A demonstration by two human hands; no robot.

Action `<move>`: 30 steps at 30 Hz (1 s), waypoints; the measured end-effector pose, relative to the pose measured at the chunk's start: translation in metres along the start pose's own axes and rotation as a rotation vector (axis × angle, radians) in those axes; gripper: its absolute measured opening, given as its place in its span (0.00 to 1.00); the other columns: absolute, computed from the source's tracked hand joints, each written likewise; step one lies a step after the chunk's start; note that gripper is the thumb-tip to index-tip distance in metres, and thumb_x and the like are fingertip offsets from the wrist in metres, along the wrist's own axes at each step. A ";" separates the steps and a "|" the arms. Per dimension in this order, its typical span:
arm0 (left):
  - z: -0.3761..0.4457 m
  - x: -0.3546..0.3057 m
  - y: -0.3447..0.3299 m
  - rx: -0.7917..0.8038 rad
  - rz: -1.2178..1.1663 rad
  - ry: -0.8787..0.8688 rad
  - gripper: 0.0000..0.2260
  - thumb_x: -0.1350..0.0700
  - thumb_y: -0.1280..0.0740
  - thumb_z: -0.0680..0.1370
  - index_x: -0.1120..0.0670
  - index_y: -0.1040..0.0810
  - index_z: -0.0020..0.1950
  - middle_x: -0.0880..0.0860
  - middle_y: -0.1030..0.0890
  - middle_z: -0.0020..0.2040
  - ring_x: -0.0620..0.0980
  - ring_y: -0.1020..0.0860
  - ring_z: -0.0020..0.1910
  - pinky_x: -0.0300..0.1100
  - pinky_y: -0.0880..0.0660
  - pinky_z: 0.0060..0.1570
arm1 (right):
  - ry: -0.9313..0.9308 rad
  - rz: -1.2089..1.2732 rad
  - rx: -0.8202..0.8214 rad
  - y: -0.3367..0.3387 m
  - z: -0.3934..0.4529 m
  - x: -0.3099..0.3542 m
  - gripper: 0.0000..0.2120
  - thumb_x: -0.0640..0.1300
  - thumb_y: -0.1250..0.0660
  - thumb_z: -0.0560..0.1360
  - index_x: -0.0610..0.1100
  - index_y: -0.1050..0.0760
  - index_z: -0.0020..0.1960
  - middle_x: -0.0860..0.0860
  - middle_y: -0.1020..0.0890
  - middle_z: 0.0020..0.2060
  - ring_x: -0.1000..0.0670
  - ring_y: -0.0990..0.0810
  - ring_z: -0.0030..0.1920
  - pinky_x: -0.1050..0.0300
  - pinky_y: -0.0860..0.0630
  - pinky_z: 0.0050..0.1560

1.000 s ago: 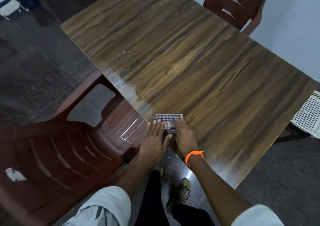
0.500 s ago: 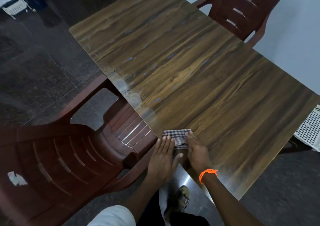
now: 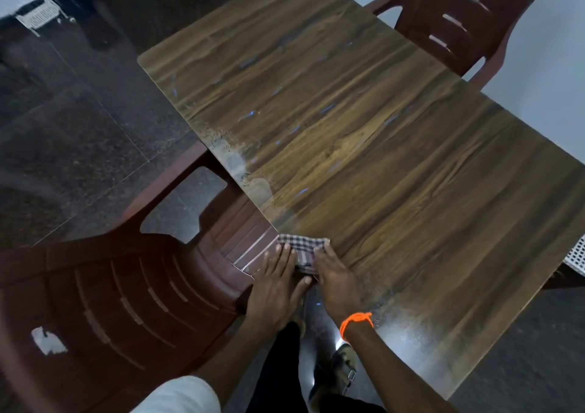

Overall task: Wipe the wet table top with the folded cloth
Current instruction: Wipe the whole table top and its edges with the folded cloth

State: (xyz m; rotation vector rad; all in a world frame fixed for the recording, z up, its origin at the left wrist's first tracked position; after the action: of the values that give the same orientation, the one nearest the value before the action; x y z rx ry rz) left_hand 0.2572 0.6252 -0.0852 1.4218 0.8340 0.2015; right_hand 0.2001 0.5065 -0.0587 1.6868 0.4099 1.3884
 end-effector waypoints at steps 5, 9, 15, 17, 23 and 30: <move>-0.009 -0.034 -0.019 0.091 0.042 -0.107 0.31 0.39 0.49 0.86 0.61 0.36 0.80 0.59 0.38 0.81 0.55 0.44 0.82 0.55 0.44 0.79 | -0.126 -0.006 -0.011 0.017 -0.023 -0.030 0.27 0.24 0.28 0.64 0.35 0.23 0.61 0.40 0.24 0.64 0.45 0.27 0.67 0.51 0.25 0.62; 0.032 -0.059 -0.020 0.101 0.027 -0.122 0.32 0.38 0.51 0.86 0.62 0.35 0.79 0.61 0.36 0.80 0.56 0.43 0.82 0.55 0.46 0.79 | -0.237 -0.018 -0.033 0.037 -0.015 -0.056 0.28 0.27 0.27 0.64 0.39 0.23 0.63 0.48 0.26 0.67 0.49 0.27 0.68 0.54 0.28 0.65; 0.092 -0.050 -0.003 0.082 0.036 -0.049 0.30 0.41 0.47 0.85 0.62 0.34 0.79 0.59 0.34 0.79 0.54 0.42 0.82 0.53 0.52 0.81 | -0.186 0.049 -0.062 0.045 0.048 -0.055 0.30 0.24 0.37 0.67 0.41 0.26 0.67 0.46 0.31 0.72 0.47 0.38 0.74 0.51 0.35 0.71; 0.099 -0.035 0.003 0.080 0.042 -0.013 0.30 0.41 0.47 0.86 0.61 0.35 0.79 0.59 0.35 0.80 0.53 0.43 0.82 0.53 0.52 0.81 | -0.162 0.029 -0.024 0.033 0.067 -0.050 0.28 0.25 0.37 0.67 0.39 0.25 0.65 0.45 0.30 0.70 0.44 0.39 0.74 0.50 0.36 0.72; 0.060 0.000 0.007 0.013 -0.033 -0.012 0.30 0.42 0.46 0.85 0.64 0.34 0.78 0.61 0.33 0.78 0.56 0.42 0.82 0.55 0.49 0.81 | -0.043 0.025 0.045 0.006 0.066 -0.017 0.25 0.25 0.37 0.67 0.36 0.23 0.63 0.43 0.28 0.69 0.42 0.38 0.74 0.54 0.40 0.73; 0.054 -0.036 -0.018 0.069 0.030 -0.185 0.31 0.39 0.46 0.85 0.62 0.32 0.78 0.60 0.33 0.78 0.55 0.41 0.81 0.55 0.45 0.79 | -0.152 0.060 -0.033 0.026 0.013 -0.048 0.28 0.25 0.28 0.64 0.41 0.22 0.62 0.48 0.28 0.69 0.48 0.35 0.73 0.52 0.31 0.68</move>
State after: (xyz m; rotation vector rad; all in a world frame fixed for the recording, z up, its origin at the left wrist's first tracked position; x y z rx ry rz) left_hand 0.2587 0.5584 -0.0915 1.4933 0.6739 0.0630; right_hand 0.1895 0.4526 -0.0674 1.7761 0.2509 1.2914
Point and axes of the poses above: each hand's wrist, its own z-axis towards the middle knuckle, its own y-axis out of the back of the hand, x = y × z, the point moved 9 cm from there along z, towards the middle knuckle
